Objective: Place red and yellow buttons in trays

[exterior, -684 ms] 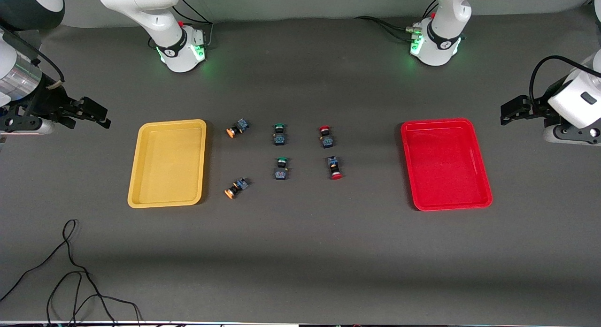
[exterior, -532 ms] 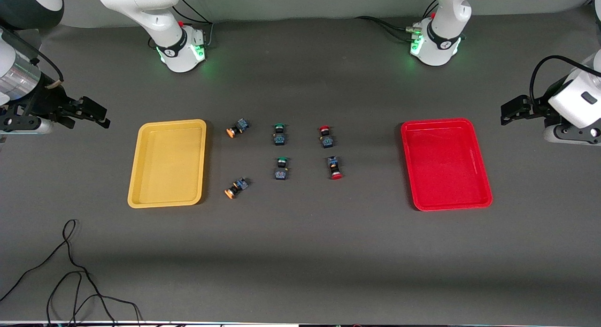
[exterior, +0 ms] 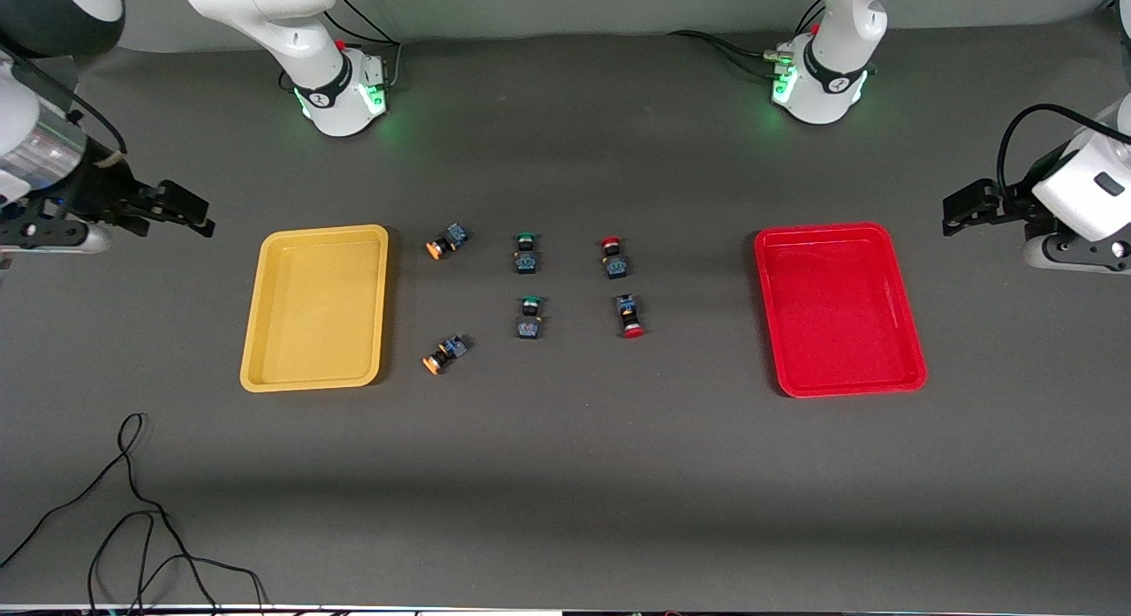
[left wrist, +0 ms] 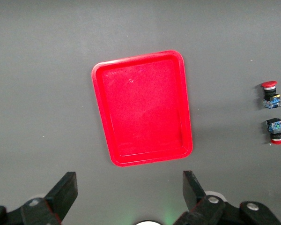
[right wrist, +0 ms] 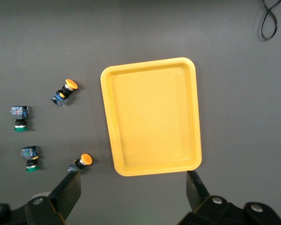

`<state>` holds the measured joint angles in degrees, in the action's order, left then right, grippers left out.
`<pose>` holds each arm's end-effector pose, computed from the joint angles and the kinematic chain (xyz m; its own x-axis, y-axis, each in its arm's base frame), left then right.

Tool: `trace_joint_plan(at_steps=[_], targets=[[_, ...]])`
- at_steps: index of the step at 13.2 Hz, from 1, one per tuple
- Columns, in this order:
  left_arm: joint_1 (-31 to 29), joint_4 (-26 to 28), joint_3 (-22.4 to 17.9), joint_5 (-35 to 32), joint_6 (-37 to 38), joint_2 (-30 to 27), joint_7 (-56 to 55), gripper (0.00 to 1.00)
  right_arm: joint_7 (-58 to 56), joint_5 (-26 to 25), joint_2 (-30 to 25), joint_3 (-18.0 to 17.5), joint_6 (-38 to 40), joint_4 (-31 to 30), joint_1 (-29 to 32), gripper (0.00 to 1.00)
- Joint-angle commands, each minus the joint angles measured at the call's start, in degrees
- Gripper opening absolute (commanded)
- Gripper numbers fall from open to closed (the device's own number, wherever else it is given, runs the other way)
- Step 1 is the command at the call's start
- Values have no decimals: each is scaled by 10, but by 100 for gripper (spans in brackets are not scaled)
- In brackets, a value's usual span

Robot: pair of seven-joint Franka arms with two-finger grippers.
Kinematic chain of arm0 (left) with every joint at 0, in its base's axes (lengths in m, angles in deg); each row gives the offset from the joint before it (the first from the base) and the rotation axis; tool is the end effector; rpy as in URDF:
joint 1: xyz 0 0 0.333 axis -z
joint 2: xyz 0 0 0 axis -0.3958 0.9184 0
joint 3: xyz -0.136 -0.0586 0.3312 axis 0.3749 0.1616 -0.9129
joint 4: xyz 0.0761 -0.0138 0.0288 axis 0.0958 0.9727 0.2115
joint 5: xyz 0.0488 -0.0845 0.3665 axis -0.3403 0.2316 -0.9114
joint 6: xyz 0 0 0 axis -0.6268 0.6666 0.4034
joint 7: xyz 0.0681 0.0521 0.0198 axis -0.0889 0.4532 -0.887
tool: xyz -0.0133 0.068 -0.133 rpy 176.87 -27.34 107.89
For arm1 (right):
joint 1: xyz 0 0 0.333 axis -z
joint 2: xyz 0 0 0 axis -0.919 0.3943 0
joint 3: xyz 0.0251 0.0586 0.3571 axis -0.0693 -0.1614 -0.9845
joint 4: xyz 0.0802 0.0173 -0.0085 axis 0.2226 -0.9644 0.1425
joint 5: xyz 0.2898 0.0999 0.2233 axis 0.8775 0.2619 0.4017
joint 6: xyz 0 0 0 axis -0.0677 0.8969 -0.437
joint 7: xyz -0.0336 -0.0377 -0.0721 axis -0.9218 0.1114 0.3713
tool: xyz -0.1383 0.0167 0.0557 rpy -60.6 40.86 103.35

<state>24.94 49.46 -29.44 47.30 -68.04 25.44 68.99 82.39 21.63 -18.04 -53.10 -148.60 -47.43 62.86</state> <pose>0.5372 -0.0307 0.5995 0.9908 -0.0948 -0.0966 -0.0955 -0.9954 -0.0019 0.4926 0.0287 0.5704 0.9927 -0.1141 -0.0392 -0.1154 -0.9928 -0.0327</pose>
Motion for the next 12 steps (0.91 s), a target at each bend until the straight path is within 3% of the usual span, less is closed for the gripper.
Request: trace_joint_plan(at_steps=[1, 5, 7, 9, 12], targets=[[0, -10, -5, -8, -2, 1, 6, 100, 91, -2, 25, -1, 0, 0, -41, 100], [3, -11, -3, -9, 6, 2, -5, 100, 275, 1, 67, -1, -21, -9, -109, 100], [12, -11, 4, -7, 8, -1, -8, 100, 372, 19, 87, -1, -64, -42, -146, 100], [22, -5, 32, 2, 11, -9, -72, 100, 434, 59, 96, -1, -127, -98, -172, 100], [58, 21, 115, 11, -2, -7, -215, 100, 520, 61, 118, -1, -201, -165, -230, 100]])
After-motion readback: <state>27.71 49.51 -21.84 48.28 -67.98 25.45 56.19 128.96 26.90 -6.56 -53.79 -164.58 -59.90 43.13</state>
